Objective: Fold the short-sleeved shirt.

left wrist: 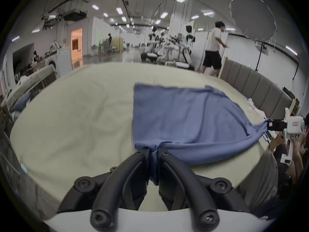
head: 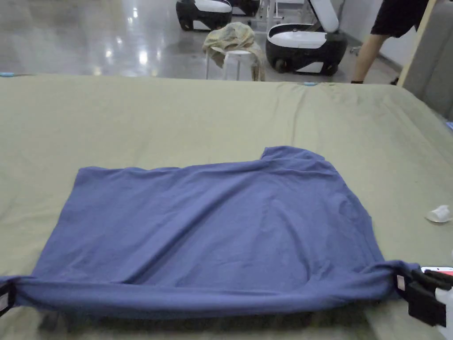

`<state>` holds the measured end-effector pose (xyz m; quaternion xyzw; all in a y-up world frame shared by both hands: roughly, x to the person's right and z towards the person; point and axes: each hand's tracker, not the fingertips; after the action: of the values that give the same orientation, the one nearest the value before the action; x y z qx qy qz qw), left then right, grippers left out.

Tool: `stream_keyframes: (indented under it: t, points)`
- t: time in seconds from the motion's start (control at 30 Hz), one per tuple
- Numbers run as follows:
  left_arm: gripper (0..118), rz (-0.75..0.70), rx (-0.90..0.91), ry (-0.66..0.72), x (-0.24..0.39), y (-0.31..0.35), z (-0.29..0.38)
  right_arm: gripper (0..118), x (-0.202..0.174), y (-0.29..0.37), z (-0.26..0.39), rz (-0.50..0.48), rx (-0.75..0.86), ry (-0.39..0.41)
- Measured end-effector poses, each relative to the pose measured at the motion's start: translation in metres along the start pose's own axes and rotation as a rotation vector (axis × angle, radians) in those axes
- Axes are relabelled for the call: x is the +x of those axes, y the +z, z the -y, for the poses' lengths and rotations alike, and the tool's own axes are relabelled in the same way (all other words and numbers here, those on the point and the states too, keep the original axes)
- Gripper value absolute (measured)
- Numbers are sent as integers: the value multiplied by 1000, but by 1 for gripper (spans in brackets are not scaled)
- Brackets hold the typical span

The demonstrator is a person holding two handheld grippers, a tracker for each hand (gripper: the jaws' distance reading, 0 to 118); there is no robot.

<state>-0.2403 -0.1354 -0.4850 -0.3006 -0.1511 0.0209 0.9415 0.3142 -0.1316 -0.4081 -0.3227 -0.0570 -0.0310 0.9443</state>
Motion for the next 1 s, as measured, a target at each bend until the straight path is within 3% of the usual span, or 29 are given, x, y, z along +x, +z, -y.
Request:
stream_keyframes:
  t: [0.23, 0.33, 0.37, 0.4, 0.43, 0.5, 0.6, 0.77, 0.9, 1.0]
  points:
    - [9, -11, -82, 33, -20, -115, -73, 8, 3, -127, -86, 8, -44, 72]
    - [9, -25, -135, 26, -21, -158, -79, 9, 0, -171, -99, 16, -68, 57]
    - [9, -27, -146, 27, -22, -167, -80, 14, 0, -182, -100, 21, -68, 46]
    - [13, -34, -147, 30, -22, -173, -80, 32, 0, -190, -101, 29, -82, 35]
    - [24, -41, -150, 45, -24, -177, -79, 43, 1, -197, -100, 35, -103, 19]
    - [48, -38, -146, 73, -26, -174, -78, 54, 5, -202, -97, 34, -109, 13]
    - [48, -50, -22, 25, -19, -141, -74, 56, 8, -186, -94, 35, -79, 30]
    - [51, -99, 306, -99, 10, -45, -67, 56, -4, -102, -79, -32, 167, 56]
    - [51, -108, 386, -88, 28, 15, -55, 56, -20, -39, -53, -74, 327, 14]
    - [50, -18, 393, -31, 34, 42, -45, 54, -35, -5, -31, -72, 372, 13]
